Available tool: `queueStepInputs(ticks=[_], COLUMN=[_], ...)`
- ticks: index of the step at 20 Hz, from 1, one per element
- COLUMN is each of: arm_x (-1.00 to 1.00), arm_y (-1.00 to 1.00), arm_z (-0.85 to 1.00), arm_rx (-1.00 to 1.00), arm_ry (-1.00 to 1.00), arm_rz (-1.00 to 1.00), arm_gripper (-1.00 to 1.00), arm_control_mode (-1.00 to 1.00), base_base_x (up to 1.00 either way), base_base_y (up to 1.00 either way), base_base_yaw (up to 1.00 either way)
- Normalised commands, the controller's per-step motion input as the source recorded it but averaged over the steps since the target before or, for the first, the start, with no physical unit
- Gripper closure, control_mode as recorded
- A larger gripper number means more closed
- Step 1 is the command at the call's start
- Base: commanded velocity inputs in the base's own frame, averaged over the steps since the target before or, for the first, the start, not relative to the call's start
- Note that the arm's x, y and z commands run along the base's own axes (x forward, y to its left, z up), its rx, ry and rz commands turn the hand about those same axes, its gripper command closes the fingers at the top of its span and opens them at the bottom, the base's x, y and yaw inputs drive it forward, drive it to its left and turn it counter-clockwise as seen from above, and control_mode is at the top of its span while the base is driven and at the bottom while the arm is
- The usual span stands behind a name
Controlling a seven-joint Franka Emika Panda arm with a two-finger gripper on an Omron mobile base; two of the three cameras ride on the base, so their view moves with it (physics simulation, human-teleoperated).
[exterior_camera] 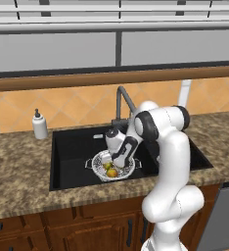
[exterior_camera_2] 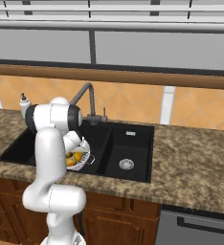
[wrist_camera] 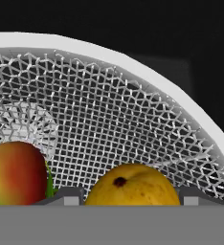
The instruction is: Put the colander in the sink, put the mango, mango, mango in the colander, and turn on the sink faucet and pour water over the colander.
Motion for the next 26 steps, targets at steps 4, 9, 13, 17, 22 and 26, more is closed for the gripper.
queueStepInputs(ticks=[4, 9, 13, 17, 22, 26], arm_x=[-0.21, -0.14, -0.12, -0.19, -0.42, -0.41], arm_y=[-0.08, -0.02, -0.02, 0.00, 0.08, 0.03], arm_z=[-0.18, -0.05, 0.01, 0.33, 0.59, 0.73], arm_rx=[0.00, 0.00, -0.04, -0.10, -0.02, 0.00], arm_ry=[0.00, 0.00, 0.00, 0.00, 0.00, 0.03], arm_rz=[-0.04, -0.04, -0.02, -0.03, -0.01, 0.00], arm_gripper=[-1.00, -1.00, -1.00, -1.00, -1.00, -1.00], arm_control_mode=[-1.00, -1.00, -1.00, -1.00, -1.00, -1.00], base_base_x=[0.00, 0.00, 0.00, 0.00, 0.00, 0.00], base_base_y=[0.00, 0.00, 0.00, 0.00, 0.00, 0.00], base_base_yaw=[0.00, 0.00, 0.00, 0.00, 0.00, 0.00])
